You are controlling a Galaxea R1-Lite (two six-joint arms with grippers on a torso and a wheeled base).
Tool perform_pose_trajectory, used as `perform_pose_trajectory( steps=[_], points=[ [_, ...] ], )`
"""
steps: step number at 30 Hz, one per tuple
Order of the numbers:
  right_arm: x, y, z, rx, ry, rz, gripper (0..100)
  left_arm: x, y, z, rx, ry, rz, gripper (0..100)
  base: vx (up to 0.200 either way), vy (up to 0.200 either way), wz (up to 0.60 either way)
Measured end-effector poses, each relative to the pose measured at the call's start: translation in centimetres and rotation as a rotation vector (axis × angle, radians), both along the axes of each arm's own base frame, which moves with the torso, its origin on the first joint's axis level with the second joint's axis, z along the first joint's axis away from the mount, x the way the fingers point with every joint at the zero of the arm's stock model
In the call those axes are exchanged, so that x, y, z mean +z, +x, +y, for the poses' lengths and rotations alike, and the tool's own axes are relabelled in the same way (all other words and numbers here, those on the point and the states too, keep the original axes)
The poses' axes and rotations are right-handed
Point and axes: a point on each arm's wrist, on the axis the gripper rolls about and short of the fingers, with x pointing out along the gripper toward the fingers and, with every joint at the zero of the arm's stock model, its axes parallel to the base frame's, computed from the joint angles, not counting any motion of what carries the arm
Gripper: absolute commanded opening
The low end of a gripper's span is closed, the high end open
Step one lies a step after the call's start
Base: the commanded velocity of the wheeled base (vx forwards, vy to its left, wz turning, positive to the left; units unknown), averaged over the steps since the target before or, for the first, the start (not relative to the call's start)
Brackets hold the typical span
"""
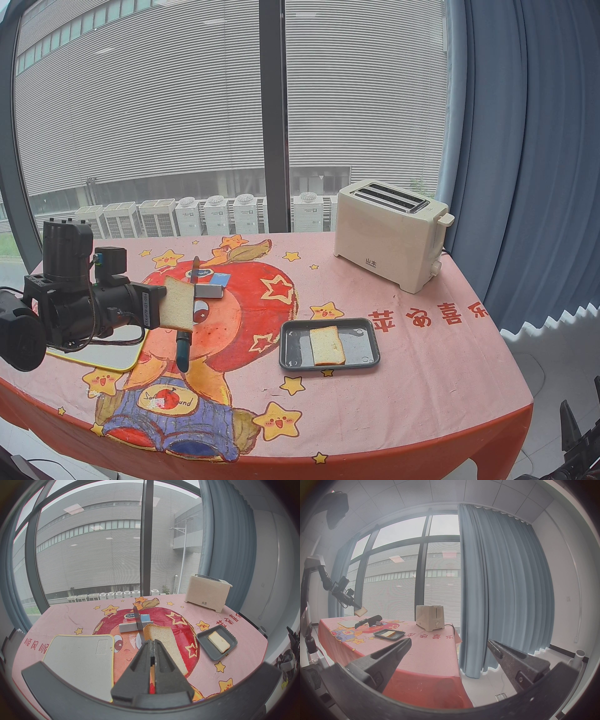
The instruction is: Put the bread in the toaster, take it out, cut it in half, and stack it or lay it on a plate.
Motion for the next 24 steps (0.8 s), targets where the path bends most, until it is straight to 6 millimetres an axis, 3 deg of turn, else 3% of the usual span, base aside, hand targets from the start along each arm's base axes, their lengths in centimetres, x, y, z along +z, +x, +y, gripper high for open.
perform_pose_trajectory(
  steps=[24],
  points=[
    [0.0,0.0,0.0,0.0,0.0,0.0,100,-0.7,1.3,-3.5,-0.089,-0.014,0.032,0,0.0,0.0,0.0]
  ],
)
